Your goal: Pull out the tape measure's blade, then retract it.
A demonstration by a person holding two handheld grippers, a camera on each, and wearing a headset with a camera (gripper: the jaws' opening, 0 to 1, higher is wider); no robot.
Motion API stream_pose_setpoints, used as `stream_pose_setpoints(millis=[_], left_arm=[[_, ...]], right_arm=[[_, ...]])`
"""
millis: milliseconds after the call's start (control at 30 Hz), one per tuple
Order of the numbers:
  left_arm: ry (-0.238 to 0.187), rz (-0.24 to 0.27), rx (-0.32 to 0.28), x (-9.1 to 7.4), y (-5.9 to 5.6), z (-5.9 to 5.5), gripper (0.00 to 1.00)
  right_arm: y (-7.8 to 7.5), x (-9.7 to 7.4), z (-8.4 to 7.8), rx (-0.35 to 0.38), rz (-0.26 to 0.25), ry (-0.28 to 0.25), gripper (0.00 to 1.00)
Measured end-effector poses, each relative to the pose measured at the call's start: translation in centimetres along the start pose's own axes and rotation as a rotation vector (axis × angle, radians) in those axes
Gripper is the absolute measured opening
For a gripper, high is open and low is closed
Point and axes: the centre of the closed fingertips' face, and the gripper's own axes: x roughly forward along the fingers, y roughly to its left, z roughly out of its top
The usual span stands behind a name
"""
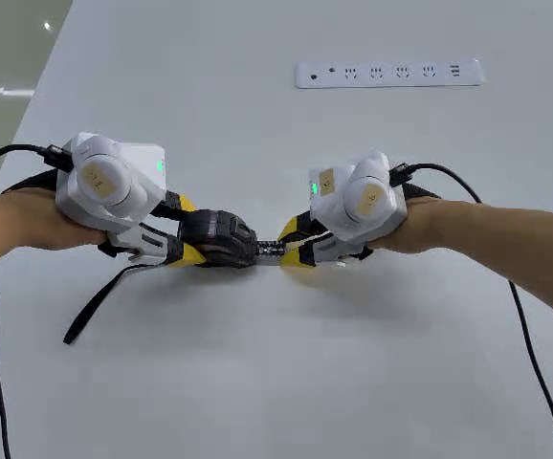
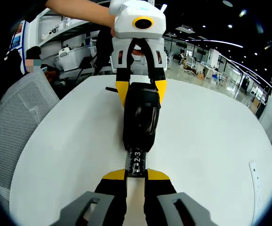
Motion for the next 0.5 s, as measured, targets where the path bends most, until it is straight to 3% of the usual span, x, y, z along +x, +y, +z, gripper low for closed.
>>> stream_pose_setpoints(millis=[500], left_arm=[[0.003, -0.002, 0.000, 0.0, -0.1, 0.0, 0.25]], right_arm=[[0.5, -1.3, -0.9, 0.007, -0.001, 0.008, 0.09]])
